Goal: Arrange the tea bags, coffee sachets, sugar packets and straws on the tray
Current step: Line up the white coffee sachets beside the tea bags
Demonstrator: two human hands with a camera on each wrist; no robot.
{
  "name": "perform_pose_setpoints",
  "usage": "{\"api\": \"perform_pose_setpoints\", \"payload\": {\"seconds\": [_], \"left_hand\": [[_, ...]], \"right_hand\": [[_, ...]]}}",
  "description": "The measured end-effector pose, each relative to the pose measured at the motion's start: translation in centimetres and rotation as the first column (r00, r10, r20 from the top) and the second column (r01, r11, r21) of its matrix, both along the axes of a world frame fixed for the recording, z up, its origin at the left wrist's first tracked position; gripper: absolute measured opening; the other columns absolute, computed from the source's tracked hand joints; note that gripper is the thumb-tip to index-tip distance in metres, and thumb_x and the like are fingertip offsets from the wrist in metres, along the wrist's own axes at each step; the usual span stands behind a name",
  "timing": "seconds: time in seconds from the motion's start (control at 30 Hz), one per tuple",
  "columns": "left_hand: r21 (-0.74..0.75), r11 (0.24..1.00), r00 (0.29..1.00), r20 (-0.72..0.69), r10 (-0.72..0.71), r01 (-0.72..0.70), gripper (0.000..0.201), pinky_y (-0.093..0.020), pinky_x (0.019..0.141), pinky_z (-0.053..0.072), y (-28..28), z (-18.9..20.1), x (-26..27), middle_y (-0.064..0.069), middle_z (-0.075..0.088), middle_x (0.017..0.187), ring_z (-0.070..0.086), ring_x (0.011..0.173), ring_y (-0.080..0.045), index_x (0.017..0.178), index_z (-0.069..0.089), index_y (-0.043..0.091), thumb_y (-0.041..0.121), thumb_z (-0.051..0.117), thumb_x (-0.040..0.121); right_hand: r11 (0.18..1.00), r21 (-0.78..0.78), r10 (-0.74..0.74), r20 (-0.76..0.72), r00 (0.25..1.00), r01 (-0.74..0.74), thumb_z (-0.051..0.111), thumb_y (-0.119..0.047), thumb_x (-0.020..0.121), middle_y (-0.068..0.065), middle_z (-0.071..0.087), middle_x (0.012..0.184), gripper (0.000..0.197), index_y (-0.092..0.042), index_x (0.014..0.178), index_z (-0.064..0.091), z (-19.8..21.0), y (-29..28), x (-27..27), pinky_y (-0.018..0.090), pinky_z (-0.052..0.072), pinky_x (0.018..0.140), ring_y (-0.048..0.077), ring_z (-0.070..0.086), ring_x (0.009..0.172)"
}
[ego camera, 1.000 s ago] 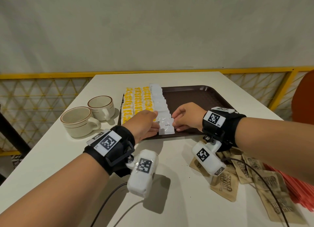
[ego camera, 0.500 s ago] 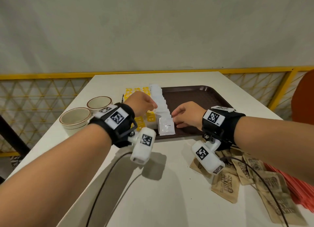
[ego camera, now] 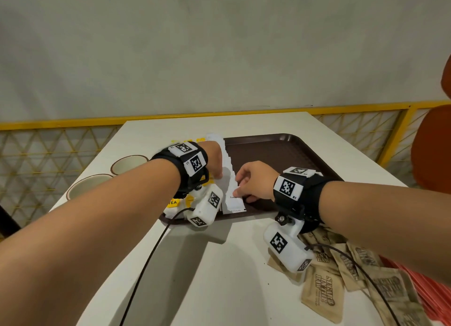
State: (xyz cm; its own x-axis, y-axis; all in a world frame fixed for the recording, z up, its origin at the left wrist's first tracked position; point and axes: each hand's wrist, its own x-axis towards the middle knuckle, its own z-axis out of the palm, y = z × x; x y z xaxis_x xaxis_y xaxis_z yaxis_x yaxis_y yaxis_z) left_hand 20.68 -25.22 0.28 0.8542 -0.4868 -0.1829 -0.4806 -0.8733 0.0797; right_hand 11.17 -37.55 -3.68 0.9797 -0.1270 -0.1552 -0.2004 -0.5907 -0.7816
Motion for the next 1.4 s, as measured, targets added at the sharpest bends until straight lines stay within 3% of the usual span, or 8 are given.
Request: {"api": "perform_pose_setpoints", "payload": {"seconds": [0.33,0.43,0.53,0.83,1.03,1.2,1.33,1.4], "left_hand": [[0.069,0.997,0.999,0.017,-0.031,0.029,0.019,-0.033,0.076,0.054,-0.2,-0.6,0.6,-0.011,0.071,0.100,0.064,0.084,-0.023,0.092,0.072,0.007,0.021,0.067,0.081],[0.037,0.999,0.999,0.023,-0.029,0.028,0.022,-0.033,0.076,0.053,-0.2,-0.7,0.7,-0.010,0.071,0.100,0.066,0.092,-0.025,0.095,0.072,0.006,0.022,0.068,0.081],[-0.034,0.999,0.998,0.055,-0.037,0.039,0.024,-0.030,0.073,0.049,0.0,0.0,0.5,-0.006,0.067,0.091,0.062,0.085,-0.021,0.096,0.071,0.005,0.025,0.070,0.082],[0.009,0.999,0.998,-0.019,-0.052,0.052,0.033,-0.032,0.083,0.052,0.0,-0.4,-0.1,-0.008,0.070,0.101,0.065,0.098,-0.023,0.100,0.072,0.004,0.032,0.072,0.082],[0.024,0.999,0.999,-0.019,-0.027,0.028,0.035,-0.032,0.079,0.053,-0.1,-0.6,-0.1,-0.009,0.070,0.095,0.062,0.083,-0.021,0.095,0.072,0.003,0.034,0.073,0.080],[0.059,0.998,1.000,-0.015,-0.024,0.025,0.026,-0.032,0.074,0.053,-0.2,-0.7,-0.5,-0.006,0.063,0.082,0.059,0.074,-0.021,0.083,0.069,0.008,0.033,0.073,0.078],[-0.053,0.998,0.999,-0.035,0.015,-0.016,0.029,-0.031,0.083,0.050,0.3,1.1,-1.8,-0.009,0.068,0.103,0.063,0.096,-0.023,0.104,0.069,0.002,0.025,0.065,0.087],[-0.300,0.950,0.991,-0.121,0.051,-0.085,0.021,-0.029,0.076,0.050,1.0,1.7,-2.8,-0.009,0.064,0.096,0.059,0.086,-0.022,0.103,0.066,0.001,0.016,0.055,0.094]], "right_hand": [[0.999,-0.001,0.039,0.013,0.999,-0.039,0.078,-0.004,0.077,0.003,0.058,0.081,0.027,-0.008,0.098,0.062,-0.1,-0.1,0.8,0.032,0.060,0.067,0.019,0.062,0.075],[0.998,0.009,0.054,-0.004,0.999,-0.054,0.078,-0.003,0.076,0.005,0.058,0.082,0.024,-0.012,0.091,0.060,0.0,-0.3,0.7,0.029,0.057,0.062,0.020,0.062,0.074],[0.998,0.007,0.058,-0.005,0.998,-0.058,0.078,-0.003,0.076,0.005,0.059,0.082,0.024,-0.014,0.088,0.060,0.0,-0.3,0.5,0.028,0.053,0.058,0.020,0.060,0.074],[0.999,0.010,0.048,-0.019,0.999,-0.048,0.077,-0.004,0.077,0.003,0.059,0.077,0.031,-0.003,0.105,0.062,0.3,-0.4,-0.2,0.026,0.056,0.060,0.014,0.059,0.068],[0.999,0.001,0.035,-0.003,0.999,-0.035,0.078,-0.005,0.077,0.005,0.061,0.079,0.029,-0.007,0.102,0.063,0.4,-0.3,-0.6,0.025,0.055,0.058,0.013,0.058,0.063],[1.000,0.003,0.020,0.013,1.000,-0.020,0.079,-0.005,0.076,0.008,0.062,0.085,0.033,-0.004,0.105,0.063,0.7,-0.1,-0.7,0.030,0.059,0.066,0.017,0.061,0.067],[0.998,0.064,-0.006,0.013,1.000,0.005,0.078,-0.004,0.077,0.010,0.065,0.086,0.030,-0.005,0.102,0.062,0.9,-0.3,-0.9,0.038,0.060,0.076,0.024,0.068,0.079],[0.994,0.105,-0.028,0.011,1.000,0.027,0.074,-0.001,0.080,0.015,0.068,0.094,0.025,-0.006,0.101,0.062,1.0,-0.6,-1.1,0.040,0.059,0.081,0.028,0.070,0.088]]}}
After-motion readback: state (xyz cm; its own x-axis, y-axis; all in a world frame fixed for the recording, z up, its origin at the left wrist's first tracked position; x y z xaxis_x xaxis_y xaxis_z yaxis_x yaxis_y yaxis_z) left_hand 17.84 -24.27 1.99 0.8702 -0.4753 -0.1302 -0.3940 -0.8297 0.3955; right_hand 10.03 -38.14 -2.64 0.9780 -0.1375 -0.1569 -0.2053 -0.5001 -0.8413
